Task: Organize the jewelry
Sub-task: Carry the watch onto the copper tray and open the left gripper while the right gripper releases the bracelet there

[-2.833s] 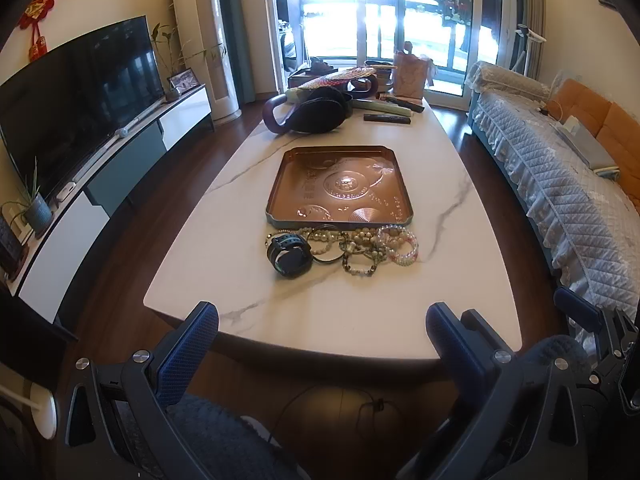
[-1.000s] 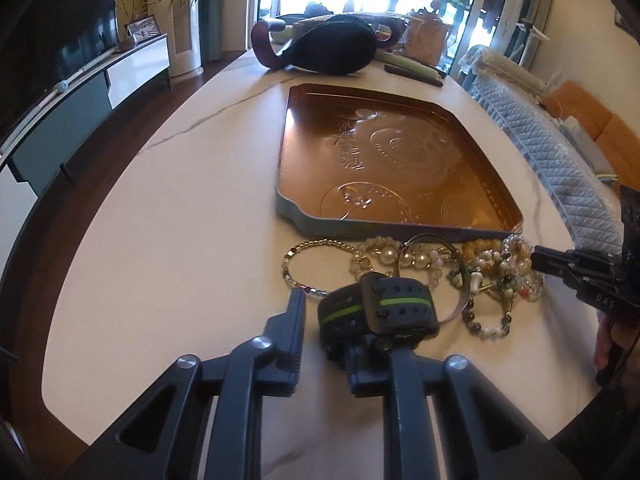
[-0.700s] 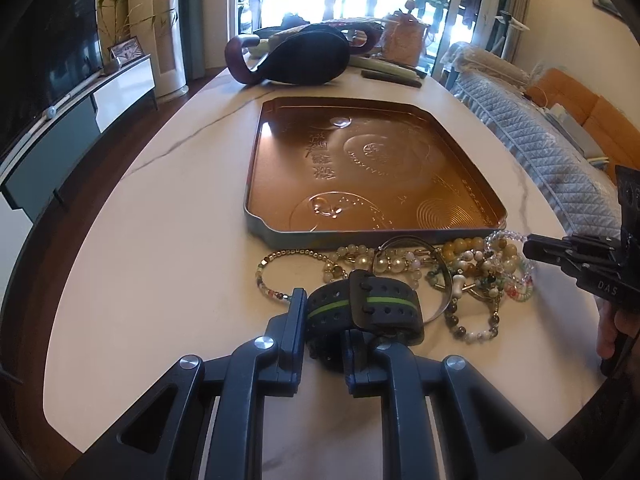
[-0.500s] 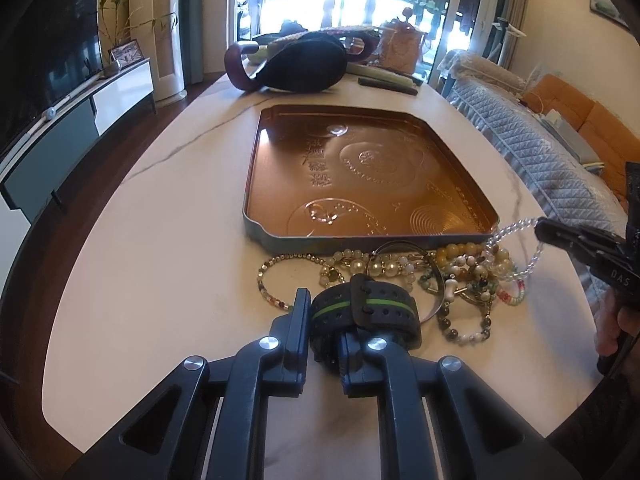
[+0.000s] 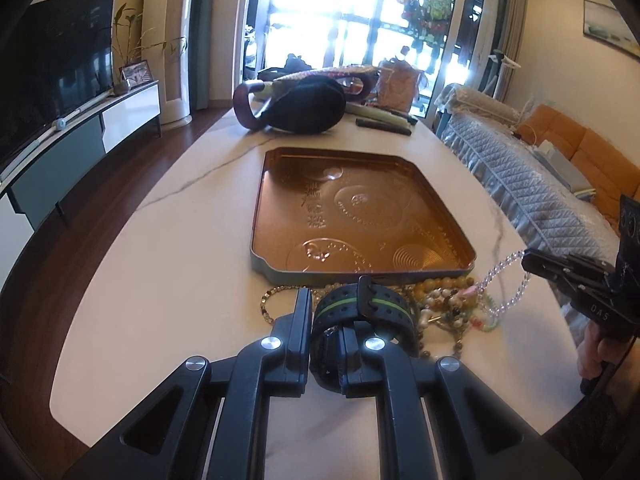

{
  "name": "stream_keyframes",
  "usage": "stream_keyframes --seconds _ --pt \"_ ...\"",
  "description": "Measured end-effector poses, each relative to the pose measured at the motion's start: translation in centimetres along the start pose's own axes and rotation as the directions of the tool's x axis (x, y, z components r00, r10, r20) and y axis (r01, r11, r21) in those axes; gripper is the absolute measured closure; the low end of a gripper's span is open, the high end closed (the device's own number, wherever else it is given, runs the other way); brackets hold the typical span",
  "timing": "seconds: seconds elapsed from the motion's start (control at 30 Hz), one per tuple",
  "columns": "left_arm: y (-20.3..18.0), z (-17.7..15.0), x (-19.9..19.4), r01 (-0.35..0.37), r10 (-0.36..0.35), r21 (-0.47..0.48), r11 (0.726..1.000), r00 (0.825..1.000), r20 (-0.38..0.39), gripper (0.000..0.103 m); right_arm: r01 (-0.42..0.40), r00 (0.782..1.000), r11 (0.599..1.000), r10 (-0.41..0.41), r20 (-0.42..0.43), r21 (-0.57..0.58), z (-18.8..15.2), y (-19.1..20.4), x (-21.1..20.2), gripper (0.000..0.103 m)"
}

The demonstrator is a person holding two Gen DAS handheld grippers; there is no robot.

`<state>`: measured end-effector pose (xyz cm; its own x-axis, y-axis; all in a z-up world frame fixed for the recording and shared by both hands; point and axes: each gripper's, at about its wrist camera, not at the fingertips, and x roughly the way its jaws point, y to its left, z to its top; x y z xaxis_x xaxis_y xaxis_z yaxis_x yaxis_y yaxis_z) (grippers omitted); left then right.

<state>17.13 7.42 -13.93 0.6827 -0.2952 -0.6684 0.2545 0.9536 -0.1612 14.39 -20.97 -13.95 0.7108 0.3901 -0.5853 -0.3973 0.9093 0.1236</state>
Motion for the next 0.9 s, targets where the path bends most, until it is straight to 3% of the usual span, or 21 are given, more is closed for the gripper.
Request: stream_keyframes --seconds 0.23,0.43,0.67,0.9 --pt "-2.1 3.5 -5.6 0.004 -0.011 0.044 0.999 0.989 0.148 0.092 0.019 0.996 1.0 -0.018 0.088 -0.012 3.3 2.7 -3.2 0.096" --pt "-4.1 7.0 -8.1 -0.015 0.001 0.064 0.998 0.977 0.215 0.093 0.021 0.99 0.999 -0.014 0.142 -0.046 7.4 5.5 -4.7 0.096" --pt "-5.8 10.3 -8.0 0.013 -0.026 0.052 0.999 0.965 0.261 0.093 0.001 0.99 1.0 -0.005 0.143 0.025 12.0 6.5 -3.8 0.096" --pt "-4.5 12.3 -5.3 0.096 -0.092 0.002 0.995 0.958 0.271 0.094 -0.024 0.988 0.989 0.002 0.151 0.145 11.7 4.7 -1.2 0.096"
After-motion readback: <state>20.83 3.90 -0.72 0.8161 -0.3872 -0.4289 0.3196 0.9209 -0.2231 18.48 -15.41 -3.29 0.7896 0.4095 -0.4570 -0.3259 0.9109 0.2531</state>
